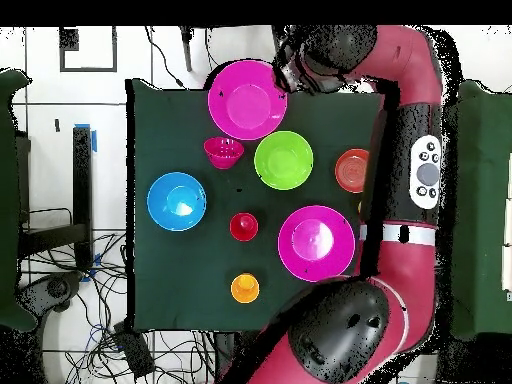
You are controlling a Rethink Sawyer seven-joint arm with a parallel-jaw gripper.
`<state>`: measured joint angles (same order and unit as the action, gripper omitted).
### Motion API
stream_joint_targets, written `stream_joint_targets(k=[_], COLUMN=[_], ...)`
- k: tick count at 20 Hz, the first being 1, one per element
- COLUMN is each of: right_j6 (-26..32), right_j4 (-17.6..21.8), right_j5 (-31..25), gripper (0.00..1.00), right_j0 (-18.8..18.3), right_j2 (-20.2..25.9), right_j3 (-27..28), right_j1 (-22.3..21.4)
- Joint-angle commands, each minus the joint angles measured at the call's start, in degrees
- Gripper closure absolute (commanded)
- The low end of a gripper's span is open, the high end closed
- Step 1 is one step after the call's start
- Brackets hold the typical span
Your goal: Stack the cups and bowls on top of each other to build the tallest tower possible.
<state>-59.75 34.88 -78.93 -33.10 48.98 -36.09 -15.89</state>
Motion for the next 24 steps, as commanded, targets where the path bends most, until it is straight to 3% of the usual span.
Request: stream_joint_targets(k=[1, 7, 15, 24], right_j6=[-8.7, -10.8, -16.1, -17.3], right_j4=[-3.0, -6.5, -7.7, -5.9], right_j5=[-0.7, 5.0, 11.6, 22.6], gripper=[0.0, 0.0, 0.0, 0.0], right_j0=[0.2, 0.1, 1.2, 2.2], right_j2=[-8.2, -10.0, -13.5, -15.9], right_j3=[-19.1, -29.1, -36.8, -43.8], right_j1=[-5.7, -10.0, -14.2, -17.2])
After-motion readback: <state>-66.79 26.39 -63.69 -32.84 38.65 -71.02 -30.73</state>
